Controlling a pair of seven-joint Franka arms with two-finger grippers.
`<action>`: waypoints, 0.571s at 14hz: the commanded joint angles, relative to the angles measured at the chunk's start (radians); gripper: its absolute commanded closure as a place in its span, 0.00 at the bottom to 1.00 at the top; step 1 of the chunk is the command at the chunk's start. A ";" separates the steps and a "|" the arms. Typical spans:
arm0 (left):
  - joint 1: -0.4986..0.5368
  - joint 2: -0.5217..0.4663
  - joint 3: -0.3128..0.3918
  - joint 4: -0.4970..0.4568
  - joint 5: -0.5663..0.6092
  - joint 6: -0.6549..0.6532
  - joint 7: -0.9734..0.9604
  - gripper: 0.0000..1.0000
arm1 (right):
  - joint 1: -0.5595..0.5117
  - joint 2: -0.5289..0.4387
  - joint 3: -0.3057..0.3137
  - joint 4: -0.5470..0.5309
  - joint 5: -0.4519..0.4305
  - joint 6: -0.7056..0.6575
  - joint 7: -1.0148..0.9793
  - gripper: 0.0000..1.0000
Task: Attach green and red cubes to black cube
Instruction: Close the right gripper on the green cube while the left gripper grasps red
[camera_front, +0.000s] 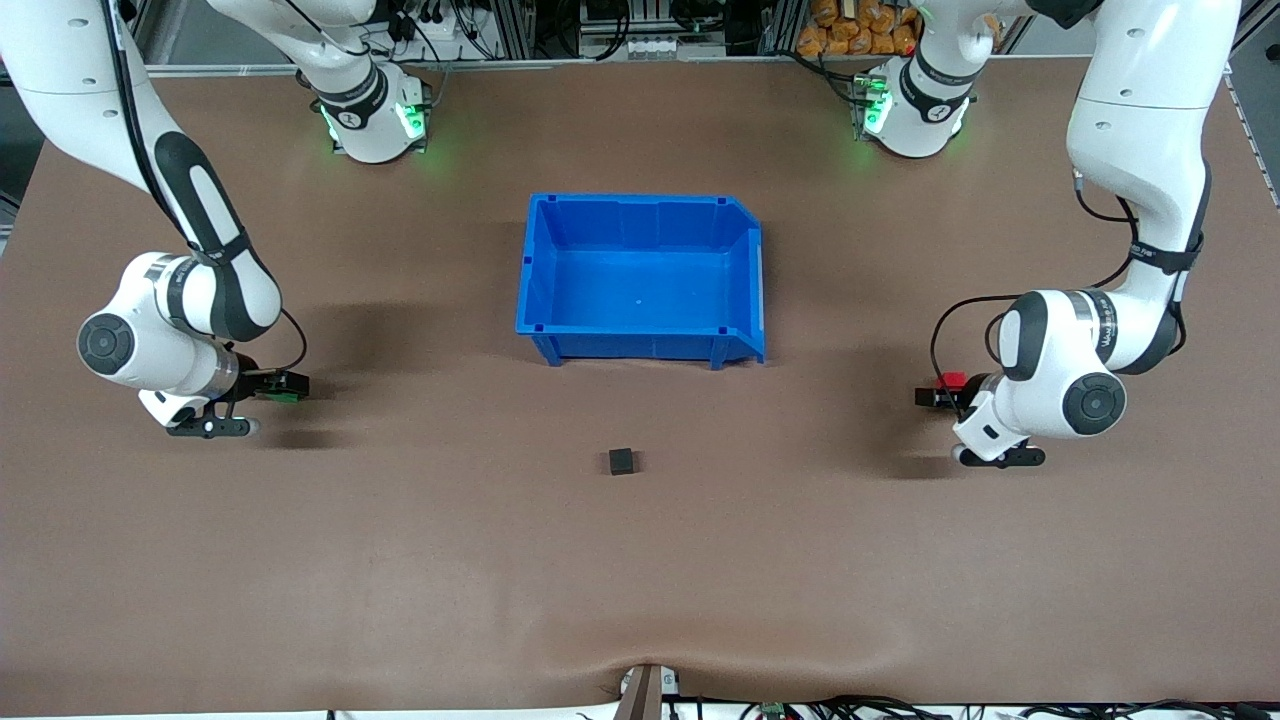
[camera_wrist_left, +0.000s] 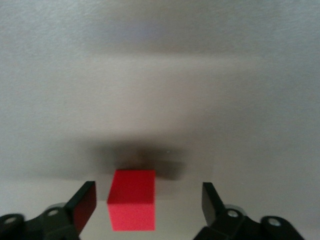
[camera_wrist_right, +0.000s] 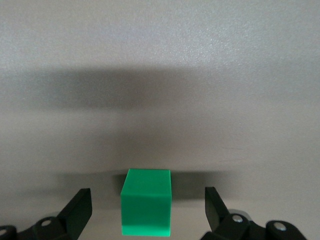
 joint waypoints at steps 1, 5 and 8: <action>0.021 -0.015 0.000 -0.025 -0.004 0.018 0.015 0.20 | -0.016 -0.001 0.009 0.000 0.008 -0.009 -0.003 0.47; 0.021 -0.015 -0.002 -0.028 -0.004 0.020 0.015 0.43 | -0.022 -0.003 0.011 0.001 0.031 -0.056 -0.003 1.00; 0.018 -0.015 -0.003 -0.030 -0.004 0.020 0.015 0.53 | -0.022 -0.004 0.011 0.001 0.033 -0.070 -0.003 1.00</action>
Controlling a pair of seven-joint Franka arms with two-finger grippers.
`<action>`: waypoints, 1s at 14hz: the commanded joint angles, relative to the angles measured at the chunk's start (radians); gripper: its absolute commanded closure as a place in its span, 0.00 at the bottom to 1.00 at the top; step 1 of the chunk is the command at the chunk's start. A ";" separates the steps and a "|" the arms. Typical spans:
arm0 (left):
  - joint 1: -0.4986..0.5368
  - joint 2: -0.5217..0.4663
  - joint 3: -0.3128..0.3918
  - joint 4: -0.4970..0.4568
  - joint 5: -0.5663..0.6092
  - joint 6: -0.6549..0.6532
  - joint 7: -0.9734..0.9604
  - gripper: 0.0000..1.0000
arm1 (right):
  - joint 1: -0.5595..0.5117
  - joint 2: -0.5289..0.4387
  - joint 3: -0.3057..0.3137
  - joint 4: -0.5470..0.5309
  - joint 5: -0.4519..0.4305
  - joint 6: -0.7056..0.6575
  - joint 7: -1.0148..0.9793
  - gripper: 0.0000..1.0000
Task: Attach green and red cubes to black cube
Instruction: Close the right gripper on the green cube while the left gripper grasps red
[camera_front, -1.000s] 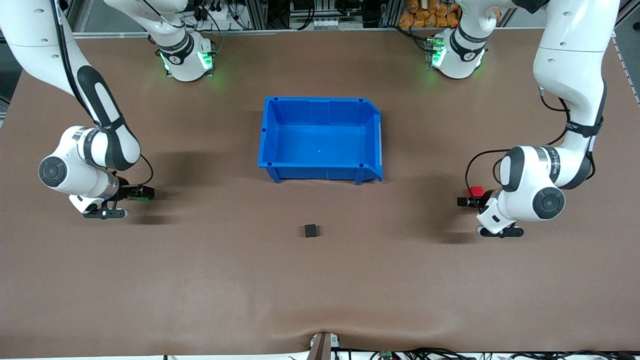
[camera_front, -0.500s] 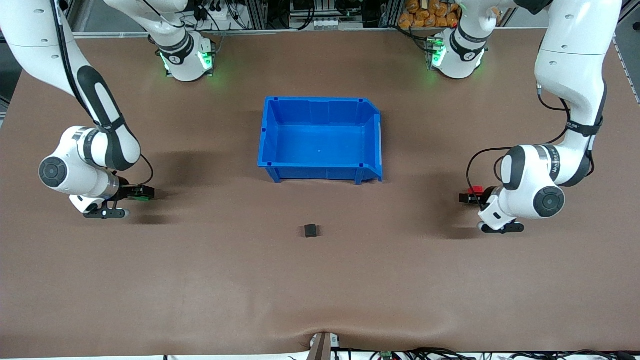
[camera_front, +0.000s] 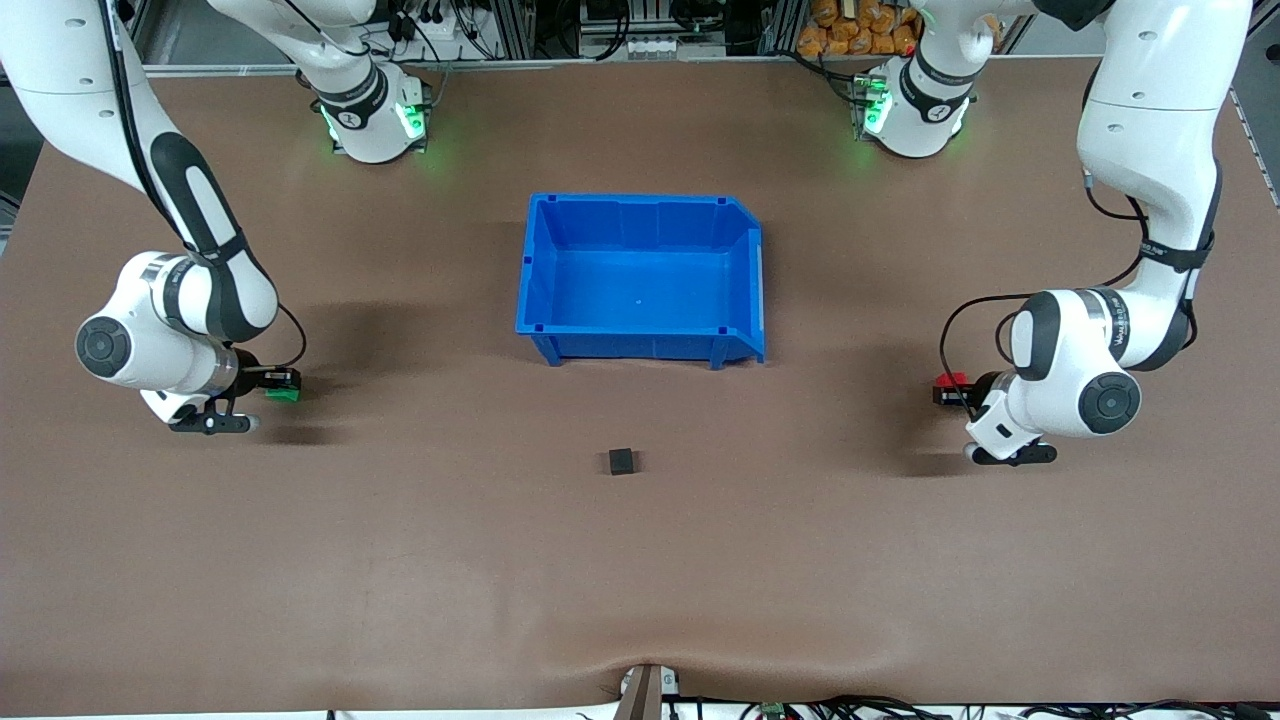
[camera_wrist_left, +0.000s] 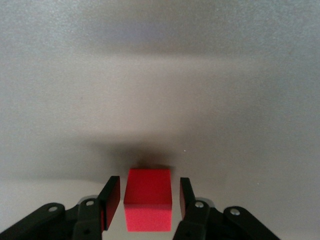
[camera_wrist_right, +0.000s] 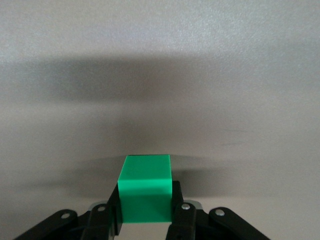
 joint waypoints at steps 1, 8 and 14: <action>-0.002 -0.015 0.000 -0.021 -0.004 0.016 0.009 0.59 | -0.014 -0.004 0.011 0.001 0.018 -0.024 -0.005 1.00; 0.002 -0.017 0.000 0.042 -0.019 -0.006 -0.011 1.00 | -0.011 -0.017 0.011 0.044 0.018 -0.070 -0.208 1.00; -0.018 0.027 -0.003 0.218 -0.137 -0.046 -0.137 1.00 | 0.019 -0.012 0.013 0.216 0.018 -0.179 -0.575 1.00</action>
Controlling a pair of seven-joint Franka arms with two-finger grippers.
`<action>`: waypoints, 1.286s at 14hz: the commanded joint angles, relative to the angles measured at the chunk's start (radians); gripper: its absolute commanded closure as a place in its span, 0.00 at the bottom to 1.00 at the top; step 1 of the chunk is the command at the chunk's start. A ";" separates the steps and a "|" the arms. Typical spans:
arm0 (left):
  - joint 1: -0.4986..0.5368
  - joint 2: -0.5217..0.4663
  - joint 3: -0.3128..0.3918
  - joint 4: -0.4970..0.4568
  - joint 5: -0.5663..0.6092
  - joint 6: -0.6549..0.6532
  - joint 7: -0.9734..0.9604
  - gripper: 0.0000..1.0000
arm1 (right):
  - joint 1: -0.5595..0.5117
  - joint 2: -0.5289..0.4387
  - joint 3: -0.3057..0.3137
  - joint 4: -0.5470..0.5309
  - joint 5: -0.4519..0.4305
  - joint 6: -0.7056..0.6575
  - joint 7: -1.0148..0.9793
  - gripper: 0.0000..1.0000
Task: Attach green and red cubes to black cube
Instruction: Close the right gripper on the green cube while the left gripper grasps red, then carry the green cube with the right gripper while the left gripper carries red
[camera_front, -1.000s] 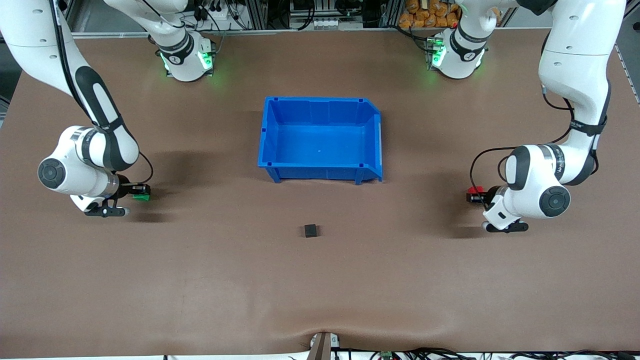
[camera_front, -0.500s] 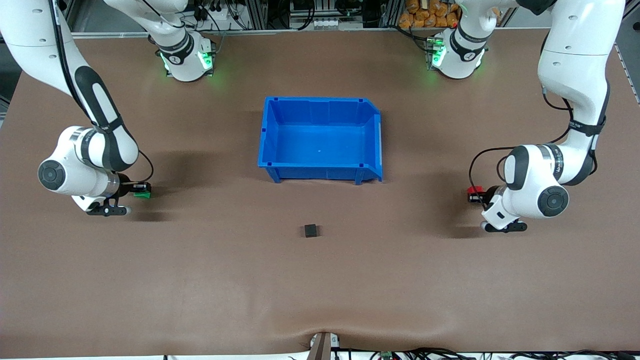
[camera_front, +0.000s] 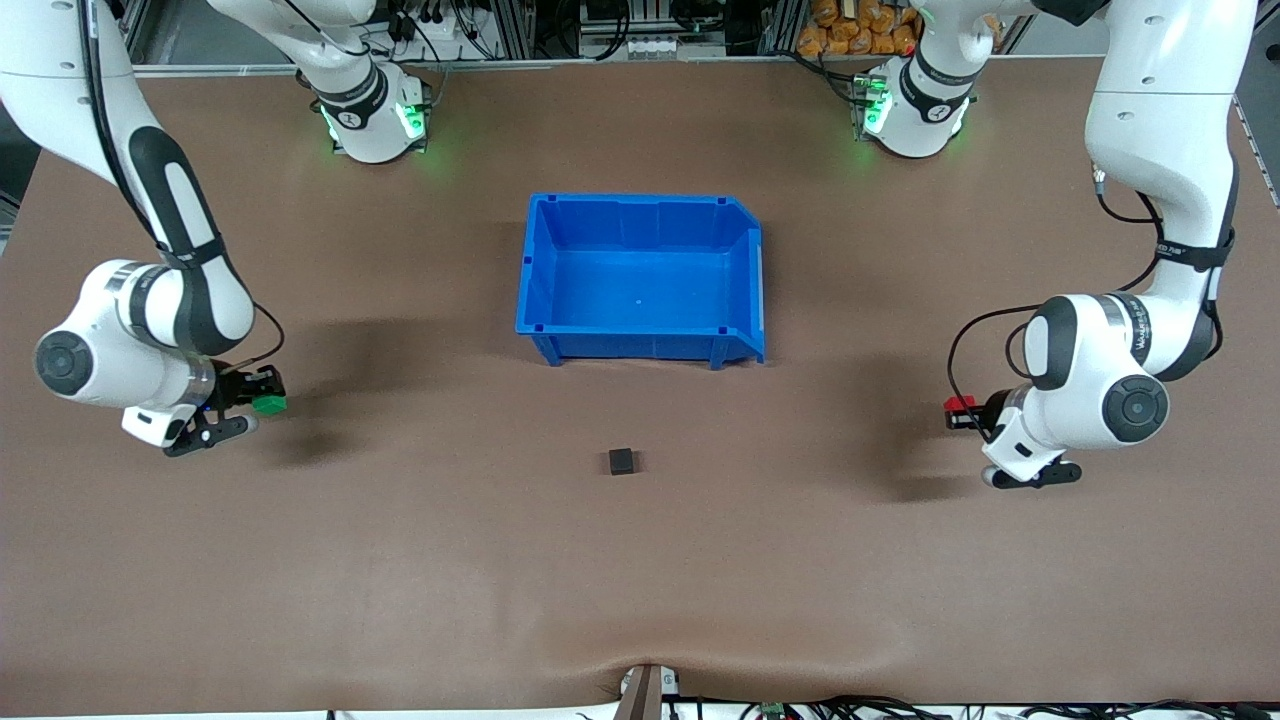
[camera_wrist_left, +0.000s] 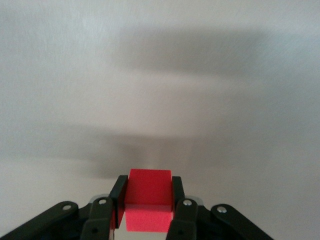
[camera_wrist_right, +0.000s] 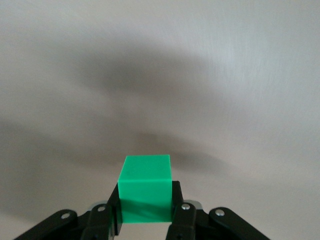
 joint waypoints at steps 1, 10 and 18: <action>-0.007 0.050 0.004 0.129 -0.156 -0.065 -0.062 1.00 | 0.017 -0.008 0.006 0.055 0.015 -0.025 -0.140 1.00; -0.091 0.165 -0.003 0.364 -0.307 -0.180 -0.741 1.00 | 0.047 -0.037 0.095 0.148 0.014 -0.050 -0.443 1.00; -0.295 0.214 -0.008 0.370 -0.342 0.057 -1.388 1.00 | 0.080 0.000 0.097 0.210 0.011 -0.039 -0.903 1.00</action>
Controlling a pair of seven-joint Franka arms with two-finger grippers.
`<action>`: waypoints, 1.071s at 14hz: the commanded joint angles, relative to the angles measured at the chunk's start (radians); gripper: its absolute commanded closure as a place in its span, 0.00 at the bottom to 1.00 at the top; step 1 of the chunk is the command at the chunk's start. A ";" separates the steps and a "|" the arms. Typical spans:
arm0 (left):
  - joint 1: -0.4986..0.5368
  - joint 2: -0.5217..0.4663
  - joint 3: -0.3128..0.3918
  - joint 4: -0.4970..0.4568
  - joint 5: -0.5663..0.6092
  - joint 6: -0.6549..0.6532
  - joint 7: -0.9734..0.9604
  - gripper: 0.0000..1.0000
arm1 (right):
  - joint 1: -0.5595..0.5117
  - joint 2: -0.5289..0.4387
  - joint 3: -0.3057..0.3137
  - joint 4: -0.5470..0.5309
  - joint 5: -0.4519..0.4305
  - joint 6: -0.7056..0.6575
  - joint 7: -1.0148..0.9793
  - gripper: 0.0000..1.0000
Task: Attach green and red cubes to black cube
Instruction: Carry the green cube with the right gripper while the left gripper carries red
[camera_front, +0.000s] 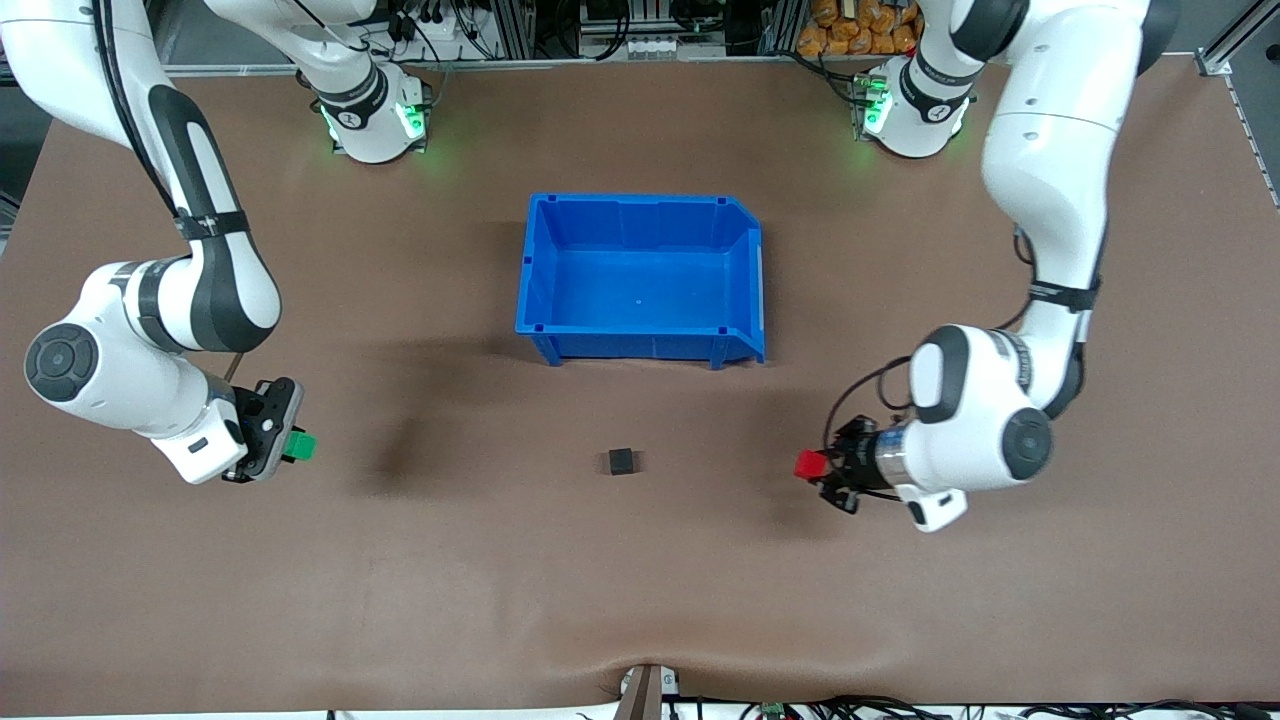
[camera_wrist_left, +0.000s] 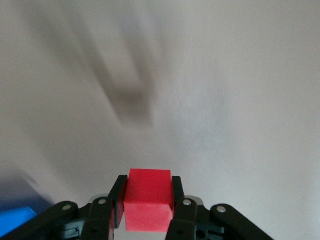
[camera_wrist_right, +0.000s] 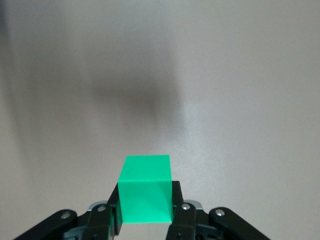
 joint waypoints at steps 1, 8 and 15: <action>-0.032 0.042 -0.002 0.029 -0.034 0.077 -0.158 1.00 | 0.006 0.022 -0.001 0.028 0.012 0.001 -0.114 1.00; -0.150 0.130 -0.017 0.057 -0.090 0.300 -0.392 1.00 | 0.109 0.130 0.014 0.124 0.041 0.037 -0.081 1.00; -0.241 0.224 -0.016 0.127 -0.090 0.398 -0.455 1.00 | 0.233 0.210 0.009 0.184 0.061 0.041 0.187 1.00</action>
